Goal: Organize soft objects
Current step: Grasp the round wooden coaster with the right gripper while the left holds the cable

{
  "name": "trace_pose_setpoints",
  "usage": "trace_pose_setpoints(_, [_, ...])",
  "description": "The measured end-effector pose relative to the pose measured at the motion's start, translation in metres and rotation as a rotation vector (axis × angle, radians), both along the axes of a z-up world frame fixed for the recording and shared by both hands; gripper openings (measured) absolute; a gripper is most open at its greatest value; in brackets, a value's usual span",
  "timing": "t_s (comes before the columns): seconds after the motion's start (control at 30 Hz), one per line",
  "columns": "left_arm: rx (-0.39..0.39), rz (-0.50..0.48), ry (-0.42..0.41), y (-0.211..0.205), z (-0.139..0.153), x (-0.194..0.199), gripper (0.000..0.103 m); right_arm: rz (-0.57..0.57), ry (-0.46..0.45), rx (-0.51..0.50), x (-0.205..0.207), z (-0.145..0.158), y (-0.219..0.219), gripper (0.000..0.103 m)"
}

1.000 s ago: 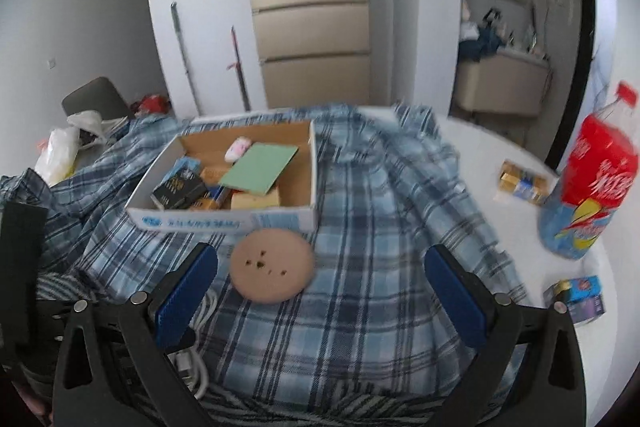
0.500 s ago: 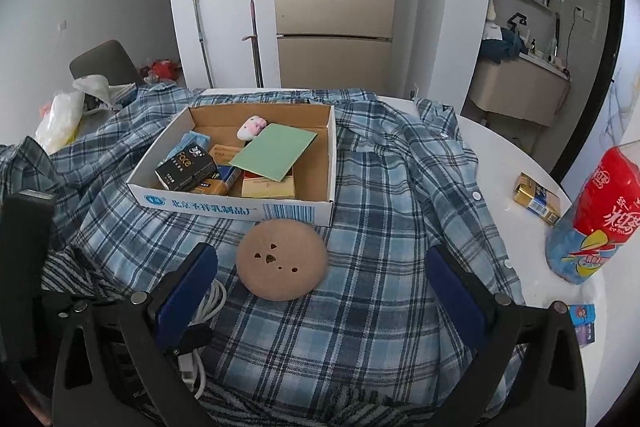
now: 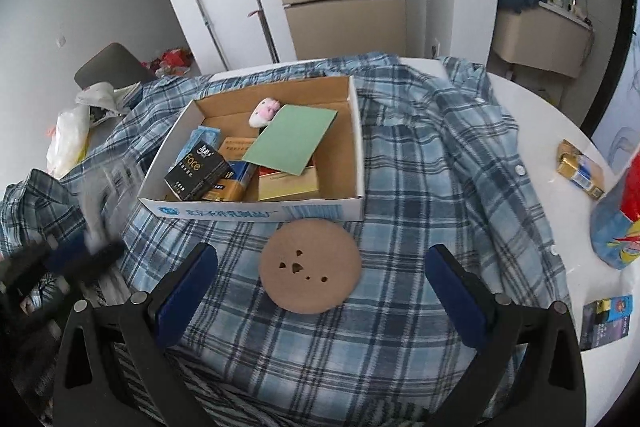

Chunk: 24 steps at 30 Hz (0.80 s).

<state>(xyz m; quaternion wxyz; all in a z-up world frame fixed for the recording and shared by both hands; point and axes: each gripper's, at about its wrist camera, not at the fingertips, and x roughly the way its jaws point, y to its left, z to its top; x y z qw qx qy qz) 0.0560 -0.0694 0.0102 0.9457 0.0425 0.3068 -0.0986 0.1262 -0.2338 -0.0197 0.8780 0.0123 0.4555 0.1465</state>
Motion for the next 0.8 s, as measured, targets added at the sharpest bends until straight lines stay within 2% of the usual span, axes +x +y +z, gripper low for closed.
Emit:
trace_pose_setpoints(0.13, [0.005,0.018,-0.213,0.012,0.001,-0.003,0.022,0.032,0.0,-0.034,0.005,-0.008,0.015,0.103])
trace_pose_setpoints(0.23, [0.012,0.025,-0.296,0.018,-0.011,-0.01,0.022,0.081,-0.057,0.005,0.004,-0.019,0.017,0.103])
trace_pose_setpoints(0.3, [-0.011,0.024,-0.286,0.022,-0.016,-0.011,0.022,0.062,-0.093,-0.006,0.003,-0.03,0.015,0.103])
trace_pose_setpoints(0.4, [-0.034,0.02,-0.299,0.028,-0.014,-0.013,0.022,0.098,-0.021,0.018,0.01,-0.042,0.016,0.103])
trace_pose_setpoints(0.47, [-0.022,0.017,-0.299,0.026,-0.015,-0.014,0.022,0.082,-0.016,-0.018,0.012,-0.045,0.018,0.103])
trace_pose_setpoints(0.6, [-0.01,0.018,-0.285,0.023,-0.017,-0.012,0.022,0.116,0.07,-0.092,0.02,-0.064,0.034,0.102])
trace_pose_setpoints(0.73, [-0.043,0.028,-0.263,0.027,-0.018,-0.01,0.022,0.127,0.087,-0.152,0.022,-0.071,0.043,0.093])
trace_pose_setpoints(0.8, [-0.048,0.033,-0.255,0.027,-0.019,-0.009,0.022,0.126,0.089,-0.174,0.021,-0.073,0.044,0.083])
